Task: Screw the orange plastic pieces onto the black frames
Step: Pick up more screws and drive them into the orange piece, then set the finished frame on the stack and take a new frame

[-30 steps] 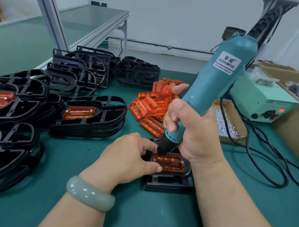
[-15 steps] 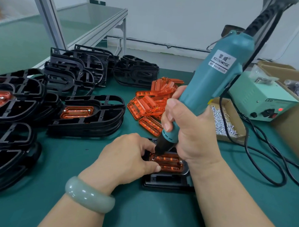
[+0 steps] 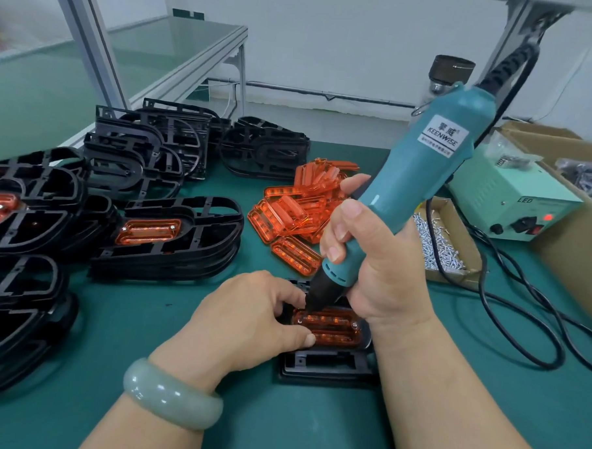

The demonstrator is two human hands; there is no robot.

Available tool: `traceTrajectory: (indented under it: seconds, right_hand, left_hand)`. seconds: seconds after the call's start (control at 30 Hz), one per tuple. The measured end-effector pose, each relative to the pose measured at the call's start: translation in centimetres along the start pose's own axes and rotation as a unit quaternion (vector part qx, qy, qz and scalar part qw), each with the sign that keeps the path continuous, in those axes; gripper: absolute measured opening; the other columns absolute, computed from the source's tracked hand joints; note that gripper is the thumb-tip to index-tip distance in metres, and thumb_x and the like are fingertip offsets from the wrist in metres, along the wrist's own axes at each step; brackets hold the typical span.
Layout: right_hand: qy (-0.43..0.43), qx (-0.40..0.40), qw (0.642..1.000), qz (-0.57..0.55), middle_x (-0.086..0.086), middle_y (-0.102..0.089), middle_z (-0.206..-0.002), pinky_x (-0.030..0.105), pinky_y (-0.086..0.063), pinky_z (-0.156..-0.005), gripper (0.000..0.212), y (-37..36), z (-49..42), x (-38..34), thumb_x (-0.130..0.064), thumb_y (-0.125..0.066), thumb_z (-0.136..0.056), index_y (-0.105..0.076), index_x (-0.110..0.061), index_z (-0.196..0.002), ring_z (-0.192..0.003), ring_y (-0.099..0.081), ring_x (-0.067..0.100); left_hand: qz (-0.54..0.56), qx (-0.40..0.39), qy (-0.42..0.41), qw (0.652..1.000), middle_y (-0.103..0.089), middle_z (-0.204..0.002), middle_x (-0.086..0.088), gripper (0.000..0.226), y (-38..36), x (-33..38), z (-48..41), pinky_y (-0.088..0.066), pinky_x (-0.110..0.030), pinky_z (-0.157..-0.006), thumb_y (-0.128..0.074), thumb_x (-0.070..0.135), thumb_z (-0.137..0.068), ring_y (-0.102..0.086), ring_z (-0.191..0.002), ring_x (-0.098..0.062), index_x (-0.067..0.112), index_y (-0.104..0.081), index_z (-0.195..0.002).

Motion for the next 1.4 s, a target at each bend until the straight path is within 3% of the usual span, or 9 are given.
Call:
traceTrajectory:
  seconds: [0.4,0.5,0.57,0.63,0.73,0.8,1.07,1.27,1.4]
  right_hand:
    - [0.010,-0.002,1.000,0.007,-0.002,-0.047,-0.055,0.024,-0.039,-0.051,0.013,-0.3,0.0,-0.5,-0.022,-0.063,-0.076,-0.063,-0.020,-0.089,-0.042,-0.044,0.015]
    - [0.010,-0.018,1.000,-0.002,-0.002,-0.047,-0.056,0.024,-0.038,-0.051,0.022,-0.5,0.0,-0.8,-0.021,-0.068,-0.074,-0.058,-0.014,-0.093,-0.043,-0.044,0.013]
    - [0.019,-0.037,0.997,-0.060,-0.004,-0.049,-0.057,0.022,-0.035,-0.050,0.038,-0.6,-0.4,-1.4,-0.024,-0.079,-0.069,-0.055,-0.011,-0.096,-0.042,-0.045,0.010]
    - [0.036,-0.037,0.992,-0.115,-0.005,-0.050,-0.057,0.024,-0.035,-0.051,0.040,-0.3,-0.8,-2.5,-0.030,-0.079,-0.071,-0.054,-0.012,-0.096,-0.043,-0.046,0.008]
    - [0.052,0.025,0.992,-0.114,-0.006,-0.048,-0.056,0.024,-0.036,-0.051,0.009,1.2,-0.9,-3.7,-0.018,-0.059,-0.088,-0.052,-0.015,-0.094,-0.043,-0.045,0.007]
    - [0.042,0.073,0.990,-0.111,-0.007,-0.047,-0.055,0.023,-0.037,-0.051,0.008,2.4,-0.4,-3.6,-0.020,-0.044,-0.090,-0.051,-0.016,-0.092,-0.043,-0.043,0.007]
    - [0.051,0.168,0.975,-0.136,-0.011,-0.048,-0.059,0.020,-0.042,-0.055,0.011,5.6,0.7,-3.5,-0.027,-0.044,-0.093,-0.053,-0.020,-0.091,-0.047,-0.045,0.004]
    - [0.042,0.191,0.968,-0.156,-0.011,-0.046,-0.058,0.018,-0.042,-0.055,0.010,6.4,0.8,-3.4,-0.029,-0.046,-0.091,-0.053,-0.021,-0.089,-0.046,-0.043,0.003]
    - [0.034,0.185,0.965,-0.183,-0.012,-0.045,-0.060,0.018,-0.044,-0.056,0.012,6.8,0.8,-3.5,-0.032,-0.047,-0.092,-0.054,-0.022,-0.089,-0.047,-0.043,0.002]
  left_hand:
    - [0.018,-0.004,-0.001,1.000,-0.051,-0.078,0.016,0.041,0.0,-0.3,0.0,-0.050,-0.031,-0.077,-0.075,0.059,-0.061,-0.050,-0.077,-0.002,0.049,-0.064,-0.099]
    - [0.025,-0.004,-0.006,1.000,-0.051,-0.078,0.015,0.039,0.0,-0.4,0.0,-0.050,-0.032,-0.078,-0.075,0.059,-0.061,-0.050,-0.077,-0.001,0.050,-0.064,-0.098]
    - [0.033,-0.002,-0.010,0.999,-0.051,-0.079,0.014,0.036,-0.1,-0.4,0.0,-0.050,-0.033,-0.079,-0.076,0.058,-0.061,-0.051,-0.078,-0.003,0.050,-0.065,-0.095]
    - [0.045,0.002,-0.010,0.999,-0.053,-0.080,0.014,0.035,-0.1,-0.5,0.0,-0.049,-0.034,-0.080,-0.077,0.056,-0.060,-0.053,-0.080,-0.003,0.053,-0.064,-0.092]
    - [0.052,0.000,-0.014,0.999,-0.053,-0.081,0.014,0.035,-0.2,-0.6,0.1,-0.049,-0.033,-0.081,-0.076,0.058,-0.060,-0.053,-0.082,-0.001,0.057,-0.061,-0.091]
    - [0.053,0.000,-0.018,0.998,-0.053,-0.083,0.014,0.035,-0.2,-0.6,0.1,-0.049,-0.032,-0.081,-0.076,0.058,-0.060,-0.053,-0.082,-0.001,0.057,-0.061,-0.092]
    - [0.040,0.002,-0.042,0.998,-0.052,-0.089,0.014,0.040,-0.1,-0.6,0.4,-0.043,-0.022,-0.082,-0.073,0.056,-0.069,-0.051,-0.086,0.000,0.055,-0.061,-0.106]
    - [0.035,0.087,-0.080,0.992,-0.053,-0.091,0.020,0.033,0.5,0.6,0.7,-0.037,-0.011,-0.080,-0.071,0.045,-0.075,-0.049,-0.087,0.006,0.041,-0.066,-0.108]
    - [0.059,0.116,-0.117,0.985,-0.055,-0.100,0.028,0.031,1.3,1.9,1.1,-0.031,0.000,-0.086,-0.073,0.043,-0.075,-0.047,-0.100,0.013,0.038,-0.068,-0.106]
Point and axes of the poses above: each hand's wrist, its own z-axis away from the middle knuckle, its own y-axis out of the back of the hand, x = y × z, the point moved 2 cm from there along -z, towards the middle knuckle
